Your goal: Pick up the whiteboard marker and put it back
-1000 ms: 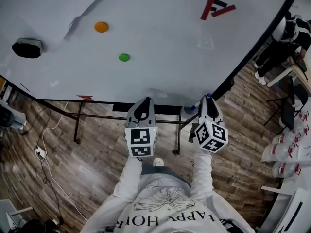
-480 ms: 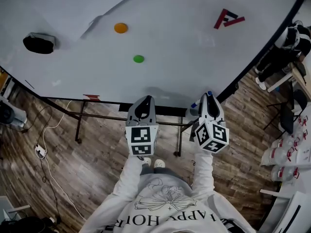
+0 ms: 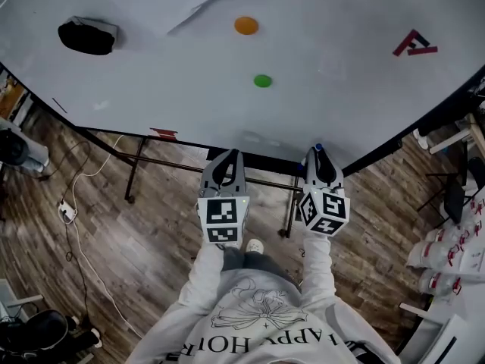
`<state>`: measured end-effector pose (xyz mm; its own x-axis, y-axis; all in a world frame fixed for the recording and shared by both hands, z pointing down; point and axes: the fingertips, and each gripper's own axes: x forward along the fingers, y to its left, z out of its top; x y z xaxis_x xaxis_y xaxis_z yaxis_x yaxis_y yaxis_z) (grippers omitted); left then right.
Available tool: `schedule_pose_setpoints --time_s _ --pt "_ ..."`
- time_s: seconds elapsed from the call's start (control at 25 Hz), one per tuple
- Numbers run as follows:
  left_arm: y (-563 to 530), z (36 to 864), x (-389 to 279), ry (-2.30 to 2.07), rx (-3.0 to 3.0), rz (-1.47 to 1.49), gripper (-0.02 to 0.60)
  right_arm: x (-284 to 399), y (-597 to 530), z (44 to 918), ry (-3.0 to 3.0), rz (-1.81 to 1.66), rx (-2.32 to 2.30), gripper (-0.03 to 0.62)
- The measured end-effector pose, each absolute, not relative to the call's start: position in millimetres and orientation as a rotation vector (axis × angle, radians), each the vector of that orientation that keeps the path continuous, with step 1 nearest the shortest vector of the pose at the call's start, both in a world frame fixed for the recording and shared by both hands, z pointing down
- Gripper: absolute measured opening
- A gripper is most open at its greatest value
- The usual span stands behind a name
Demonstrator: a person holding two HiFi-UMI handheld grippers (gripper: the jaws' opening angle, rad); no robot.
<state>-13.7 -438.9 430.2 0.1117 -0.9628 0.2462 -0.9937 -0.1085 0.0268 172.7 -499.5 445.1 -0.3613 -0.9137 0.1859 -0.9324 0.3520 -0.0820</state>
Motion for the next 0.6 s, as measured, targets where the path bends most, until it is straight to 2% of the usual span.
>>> schedule_pose_setpoints --time_s 0.32,0.6 --pt "-431.9 461.8 -64.2 -1.986 2.093 0.282 0.011 123.3 -507.9 489.6 -2.436 0.175 1.554 0.067" --pt "-430.1 488.1 -97.6 -1.989 2.033 0.305 0.011 79.3 -513.5 534.7 -2.322 -0.075 1.353 0.067"
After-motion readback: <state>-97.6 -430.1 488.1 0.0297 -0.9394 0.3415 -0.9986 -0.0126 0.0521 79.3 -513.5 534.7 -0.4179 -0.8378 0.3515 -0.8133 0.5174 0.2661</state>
